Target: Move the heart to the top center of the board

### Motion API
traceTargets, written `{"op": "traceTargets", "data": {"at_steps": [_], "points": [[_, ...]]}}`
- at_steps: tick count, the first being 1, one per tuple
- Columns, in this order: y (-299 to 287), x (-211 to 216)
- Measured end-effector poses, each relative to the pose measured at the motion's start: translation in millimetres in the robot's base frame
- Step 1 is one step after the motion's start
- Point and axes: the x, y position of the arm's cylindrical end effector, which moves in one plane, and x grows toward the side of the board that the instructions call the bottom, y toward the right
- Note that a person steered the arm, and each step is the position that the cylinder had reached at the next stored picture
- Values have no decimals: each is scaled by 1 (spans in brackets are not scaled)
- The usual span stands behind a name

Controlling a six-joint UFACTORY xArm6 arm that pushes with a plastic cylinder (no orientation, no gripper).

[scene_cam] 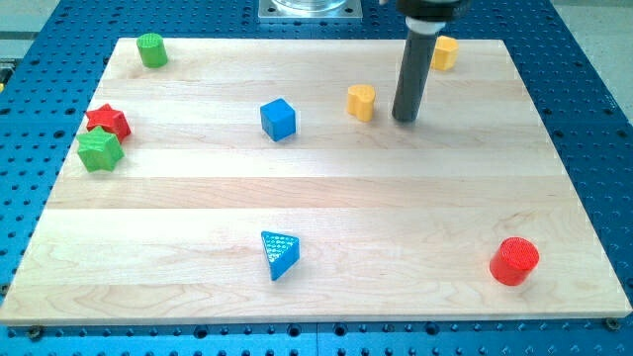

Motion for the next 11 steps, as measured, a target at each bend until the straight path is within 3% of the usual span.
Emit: {"op": "traceTargets", "data": {"at_steps": [2,4,5,6,7,8,9,10,11], "points": [[-58,-88],[-66,-52],[-100,-92],[-97,-113],[-99,-78],[-109,-94],[-161,-123],[-160,-143],[-130,-133]]}}
